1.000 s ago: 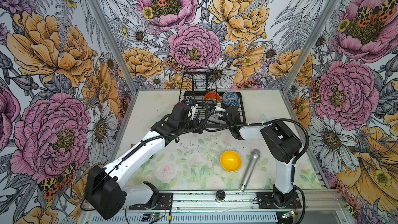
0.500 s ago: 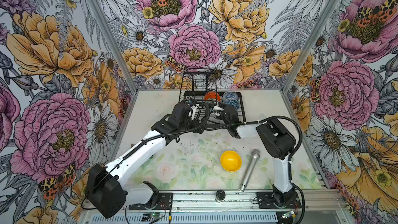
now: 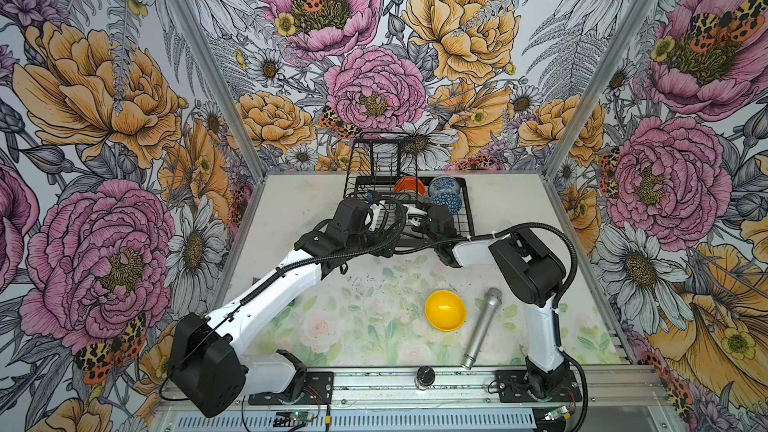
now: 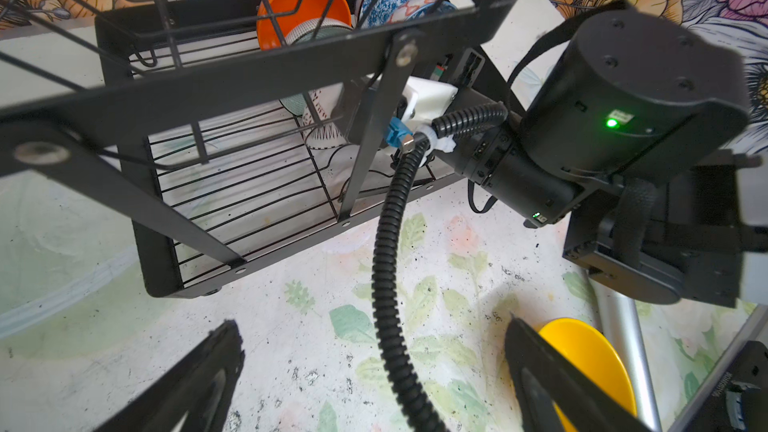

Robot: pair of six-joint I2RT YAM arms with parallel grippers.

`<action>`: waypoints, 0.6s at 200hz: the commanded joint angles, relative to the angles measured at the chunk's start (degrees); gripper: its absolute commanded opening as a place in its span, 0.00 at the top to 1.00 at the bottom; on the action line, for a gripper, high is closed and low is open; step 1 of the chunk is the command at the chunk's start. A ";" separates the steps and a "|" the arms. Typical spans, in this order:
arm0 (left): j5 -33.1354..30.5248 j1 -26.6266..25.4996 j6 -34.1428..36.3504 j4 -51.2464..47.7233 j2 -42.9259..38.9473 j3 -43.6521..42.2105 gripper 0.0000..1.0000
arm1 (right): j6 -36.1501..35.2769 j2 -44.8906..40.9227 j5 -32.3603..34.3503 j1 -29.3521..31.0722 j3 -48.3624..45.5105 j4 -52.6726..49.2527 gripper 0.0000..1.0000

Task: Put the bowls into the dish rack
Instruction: 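Lower the white-and-maroon bowl into the rack slot with the right gripper, then set the bowl on edge beside the green bowl and open the right gripper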

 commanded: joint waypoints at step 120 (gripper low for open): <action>-0.01 0.31 -0.83 1.96 -3.49 -2.26 0.01 | 6.94 -3.80 0.15 1.19 -1.17 -3.79 0.97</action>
